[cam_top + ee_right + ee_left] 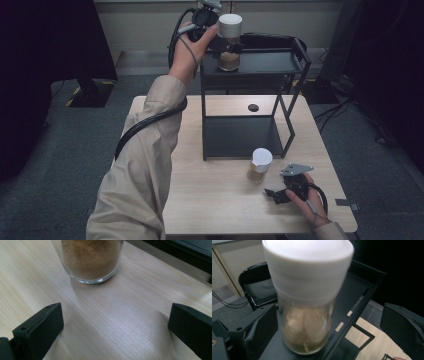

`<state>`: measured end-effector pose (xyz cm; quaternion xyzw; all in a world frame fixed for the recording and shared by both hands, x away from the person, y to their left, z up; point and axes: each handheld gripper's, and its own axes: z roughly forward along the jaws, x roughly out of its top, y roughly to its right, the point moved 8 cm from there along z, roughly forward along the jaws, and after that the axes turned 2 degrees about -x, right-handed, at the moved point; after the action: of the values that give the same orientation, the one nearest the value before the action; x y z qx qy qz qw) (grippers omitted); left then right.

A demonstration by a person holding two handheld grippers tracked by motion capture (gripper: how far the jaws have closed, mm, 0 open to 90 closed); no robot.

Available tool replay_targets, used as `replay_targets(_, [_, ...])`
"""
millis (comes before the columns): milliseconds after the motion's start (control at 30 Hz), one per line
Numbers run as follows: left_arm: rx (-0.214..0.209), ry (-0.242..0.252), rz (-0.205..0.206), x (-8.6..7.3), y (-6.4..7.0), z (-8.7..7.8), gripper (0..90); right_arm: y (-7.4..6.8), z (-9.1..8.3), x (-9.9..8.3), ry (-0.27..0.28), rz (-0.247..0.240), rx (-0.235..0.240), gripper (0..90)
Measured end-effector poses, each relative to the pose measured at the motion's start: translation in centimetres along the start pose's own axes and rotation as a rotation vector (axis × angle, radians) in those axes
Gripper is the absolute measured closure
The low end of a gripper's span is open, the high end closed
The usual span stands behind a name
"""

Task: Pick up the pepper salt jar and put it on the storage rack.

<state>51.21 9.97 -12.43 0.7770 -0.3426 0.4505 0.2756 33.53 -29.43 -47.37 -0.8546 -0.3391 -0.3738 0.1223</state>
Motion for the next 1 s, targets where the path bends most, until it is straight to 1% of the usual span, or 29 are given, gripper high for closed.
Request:
replay_targets(267, [-0.014, 0.022, -0.007, -2.1, 0.6, -0.9, 0.9, 0.0, 0.0, 0.0, 0.0, 0.002, -0.001, 0.0])
replay_targets(333, [-0.025, 0.028, -0.014, -2.8, 0.7, -1.2, 0.9, -0.1, 0.0, 0.0, 0.002, 0.002, -0.003, 0.0])
replay_targets(400, [-0.026, 0.029, -0.009, -3.2, 0.8, -1.3, 0.9, -0.1, 0.0, 0.0, 0.001, 0.004, -0.004, 0.0])
replay_targets(467, [-0.034, 0.035, -0.017, -3.8, 0.8, -1.3, 0.9, -0.1, 0.0, -0.1, 0.002, 0.006, -0.005, 0.0])
replay_targets(533, [-0.036, 0.03, -0.018, -4.4, 0.9, -1.2, 0.9, -0.1, 0.0, -0.1, 0.001, 0.006, -0.005, 0.0])
replay_targets(733, [-0.048, 0.036, -0.021, -5.6, 1.0, -1.4, 1.0, -0.1, 0.0, -0.1, 0.002, 0.004, -0.006, 0.0])
replay_targets(800, [-0.048, 0.04, -0.015, -5.8, 1.1, -1.4, 1.0, -0.1, 0.0, -0.1, 0.002, 0.005, -0.007, 0.0])
replay_targets(867, [-0.056, 0.046, -0.01, -6.1, 1.3, -1.6, 1.4, -0.1, 0.0, -0.1, 0.003, 0.007, -0.007, 0.0])
replay_targets(1000, [-0.065, 0.049, -0.009, -6.4, 1.5, -1.9, 1.4, -0.2, -0.1, -0.1, 0.003, 0.008, -0.009, 0.0])
